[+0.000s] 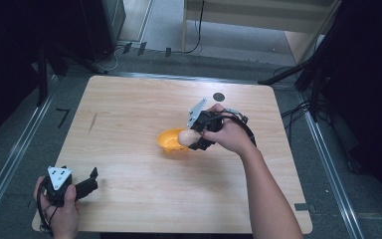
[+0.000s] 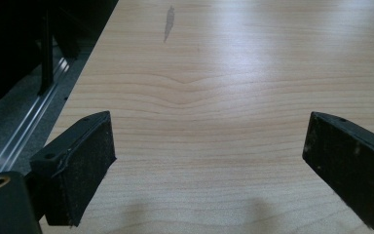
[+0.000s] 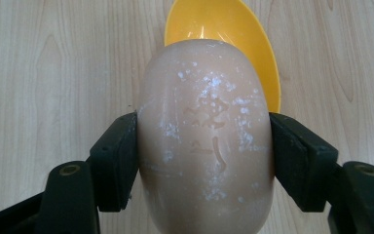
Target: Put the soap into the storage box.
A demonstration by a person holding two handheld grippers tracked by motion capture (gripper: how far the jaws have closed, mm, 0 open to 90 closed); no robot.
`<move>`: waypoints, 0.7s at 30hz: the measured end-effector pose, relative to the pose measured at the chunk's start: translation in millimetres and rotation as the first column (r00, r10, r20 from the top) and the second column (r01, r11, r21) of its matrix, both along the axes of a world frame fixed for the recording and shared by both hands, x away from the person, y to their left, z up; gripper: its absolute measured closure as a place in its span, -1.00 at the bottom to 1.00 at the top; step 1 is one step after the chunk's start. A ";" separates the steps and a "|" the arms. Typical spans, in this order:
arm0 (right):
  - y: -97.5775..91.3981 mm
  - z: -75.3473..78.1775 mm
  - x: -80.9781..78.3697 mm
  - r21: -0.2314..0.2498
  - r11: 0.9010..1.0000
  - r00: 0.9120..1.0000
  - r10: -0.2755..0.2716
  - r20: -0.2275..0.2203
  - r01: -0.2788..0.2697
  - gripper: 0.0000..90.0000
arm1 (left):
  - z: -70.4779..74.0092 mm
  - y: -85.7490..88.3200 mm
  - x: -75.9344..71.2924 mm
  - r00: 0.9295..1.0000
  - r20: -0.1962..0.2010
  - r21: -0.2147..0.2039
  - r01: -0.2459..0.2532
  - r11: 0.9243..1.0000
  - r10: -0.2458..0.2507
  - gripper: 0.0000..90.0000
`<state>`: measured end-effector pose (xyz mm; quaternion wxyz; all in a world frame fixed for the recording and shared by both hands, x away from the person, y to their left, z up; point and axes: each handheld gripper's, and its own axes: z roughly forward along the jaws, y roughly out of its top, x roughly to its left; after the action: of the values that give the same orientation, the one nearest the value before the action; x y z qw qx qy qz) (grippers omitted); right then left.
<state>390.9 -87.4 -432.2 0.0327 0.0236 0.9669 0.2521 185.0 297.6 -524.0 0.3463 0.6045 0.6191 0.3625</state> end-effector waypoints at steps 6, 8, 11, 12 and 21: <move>9.9 -6.6 3.9 0.018 1.000 1.000 0.007 -0.002 -0.007 -0.27 | 0.1 0.6 0.2 1.000 -0.004 -0.003 0.000 1.000 0.000 -0.89; 13.4 -6.4 5.3 0.018 1.000 1.000 0.010 0.004 -0.010 -0.27 | 0.1 0.5 0.2 1.000 -0.004 -0.004 0.000 1.000 0.000 -0.89; 19.7 -4.2 7.4 -0.006 1.000 1.000 0.022 0.007 -0.022 -0.27 | 0.3 1.3 -0.1 1.000 -0.005 -0.006 0.000 1.000 0.000 -0.89; 21.7 -3.2 8.2 -0.005 1.000 1.000 0.024 0.007 -0.024 -0.27 | 0.2 1.5 -0.1 1.000 -0.002 -0.009 0.001 1.000 -0.001 -0.89; 37.7 -5.3 16.3 -0.019 0.999 0.999 0.040 -0.021 -0.040 -0.27 | 0.3 2.5 -0.4 1.000 0.000 -0.019 0.001 1.000 -0.001 -0.89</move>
<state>407.2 -49.7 -437.5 0.0179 0.0067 0.9698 0.2432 184.6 300.1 -523.7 0.3520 0.6014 0.6223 0.3565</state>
